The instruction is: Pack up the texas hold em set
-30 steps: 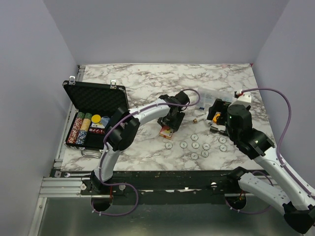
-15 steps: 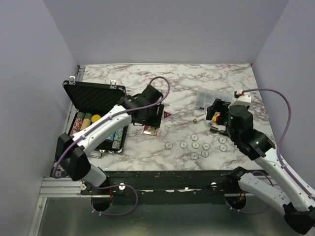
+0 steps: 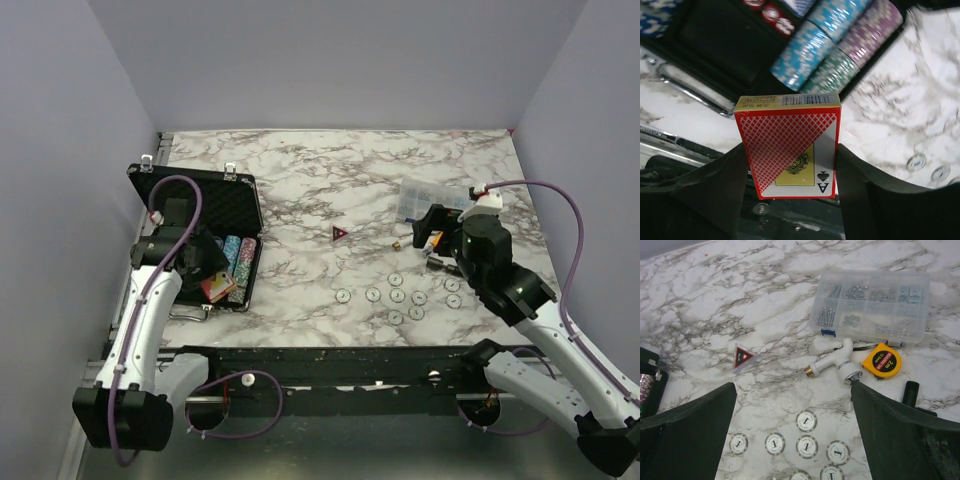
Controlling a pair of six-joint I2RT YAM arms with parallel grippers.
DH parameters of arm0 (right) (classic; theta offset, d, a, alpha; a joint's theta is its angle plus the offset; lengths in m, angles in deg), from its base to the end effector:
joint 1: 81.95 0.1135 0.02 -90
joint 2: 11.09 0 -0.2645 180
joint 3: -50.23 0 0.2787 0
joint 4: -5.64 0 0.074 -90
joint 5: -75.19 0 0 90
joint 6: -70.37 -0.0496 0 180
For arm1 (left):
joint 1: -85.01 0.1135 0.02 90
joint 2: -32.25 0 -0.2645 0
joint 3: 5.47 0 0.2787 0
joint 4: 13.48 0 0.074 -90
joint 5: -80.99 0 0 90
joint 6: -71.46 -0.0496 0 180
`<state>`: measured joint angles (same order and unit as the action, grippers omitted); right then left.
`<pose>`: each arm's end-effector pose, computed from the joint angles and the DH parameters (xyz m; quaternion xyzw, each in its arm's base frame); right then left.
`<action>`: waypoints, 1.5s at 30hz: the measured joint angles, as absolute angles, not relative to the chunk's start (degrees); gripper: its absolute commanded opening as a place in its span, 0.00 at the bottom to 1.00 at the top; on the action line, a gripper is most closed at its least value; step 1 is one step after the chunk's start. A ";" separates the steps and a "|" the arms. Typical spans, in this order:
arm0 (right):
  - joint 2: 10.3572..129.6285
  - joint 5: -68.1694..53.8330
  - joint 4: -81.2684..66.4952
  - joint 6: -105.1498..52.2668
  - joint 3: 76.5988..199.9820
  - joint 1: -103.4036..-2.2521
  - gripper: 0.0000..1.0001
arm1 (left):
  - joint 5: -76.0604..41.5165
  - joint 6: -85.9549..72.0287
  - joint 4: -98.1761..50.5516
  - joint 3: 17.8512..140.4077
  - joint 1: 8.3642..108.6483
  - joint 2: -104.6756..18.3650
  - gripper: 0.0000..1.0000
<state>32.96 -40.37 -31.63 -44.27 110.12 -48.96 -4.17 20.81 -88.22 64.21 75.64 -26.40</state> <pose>0.1866 0.0956 0.3301 0.0656 0.8127 0.1046 0.5694 0.2085 -0.0302 0.2820 -0.2609 0.9373 -0.0563 0.2239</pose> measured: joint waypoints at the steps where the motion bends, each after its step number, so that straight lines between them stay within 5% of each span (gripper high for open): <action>1: 33.18 -39.98 -31.63 -44.27 110.12 -48.96 1.00 | -3.67 21.51 -88.68 63.60 79.95 -25.31 0.00; 7: 34.17 -37.77 -31.22 -44.58 109.97 -48.96 1.00 | -1.85 27.67 -88.63 61.05 98.31 -24.22 0.00; 12: 35.63 -36.66 -30.87 -44.73 109.55 -48.96 1.00 | -0.17 37.09 -88.18 61.05 103.75 -30.56 0.00; 25: 37.93 -36.57 -30.84 -45.08 109.48 -48.96 1.00 | 1.82 54.34 -83.17 60.87 104.56 -43.95 0.00; 45: 39.28 -36.59 -30.82 -45.06 109.46 -48.96 1.00 | 4.73 51.04 -79.50 63.14 100.69 -52.59 0.07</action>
<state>39.28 -36.59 -30.82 -45.06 109.46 -48.96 4.73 51.04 -79.50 63.14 100.69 -52.59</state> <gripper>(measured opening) 0.998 0.623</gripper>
